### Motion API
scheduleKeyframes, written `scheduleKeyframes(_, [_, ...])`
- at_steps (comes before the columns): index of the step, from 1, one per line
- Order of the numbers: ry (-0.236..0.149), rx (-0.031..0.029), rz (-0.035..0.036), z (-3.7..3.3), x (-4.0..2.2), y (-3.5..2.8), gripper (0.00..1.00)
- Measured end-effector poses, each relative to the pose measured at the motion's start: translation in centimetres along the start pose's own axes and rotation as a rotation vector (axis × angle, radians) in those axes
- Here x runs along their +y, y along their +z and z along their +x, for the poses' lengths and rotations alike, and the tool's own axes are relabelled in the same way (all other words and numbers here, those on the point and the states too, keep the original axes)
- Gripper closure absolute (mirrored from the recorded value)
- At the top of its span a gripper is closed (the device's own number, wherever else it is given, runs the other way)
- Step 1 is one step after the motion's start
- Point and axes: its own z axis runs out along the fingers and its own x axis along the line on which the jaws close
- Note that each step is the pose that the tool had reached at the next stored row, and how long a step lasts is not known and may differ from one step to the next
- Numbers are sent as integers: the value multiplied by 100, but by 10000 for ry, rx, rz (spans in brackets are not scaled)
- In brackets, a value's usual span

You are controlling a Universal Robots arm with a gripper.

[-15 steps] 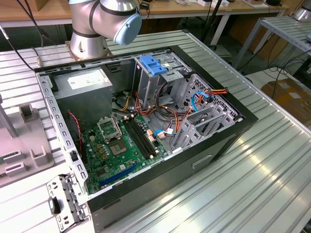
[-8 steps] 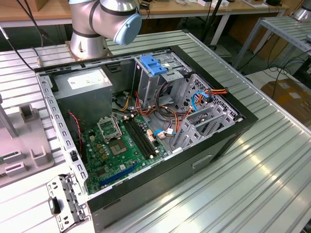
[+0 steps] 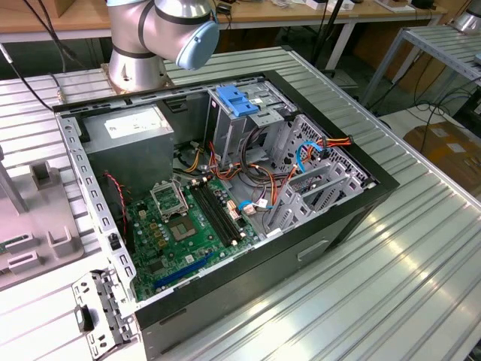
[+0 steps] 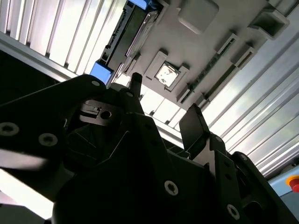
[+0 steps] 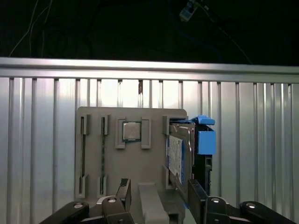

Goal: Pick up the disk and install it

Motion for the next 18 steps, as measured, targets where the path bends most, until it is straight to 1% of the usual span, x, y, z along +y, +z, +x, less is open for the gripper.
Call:
scheduleKeyframes(3, [0, -15, 2, -9, 0, 14, 40])
scheduleKeyframes(6, [0, -14, 1, -26, 0, 19, 40])
scheduleKeyframes(13, [-1, -21, 1, -88, -1, 34, 40])
scheduleKeyframes(18, [-2, -39, 1, -105, -2, 50, 40])
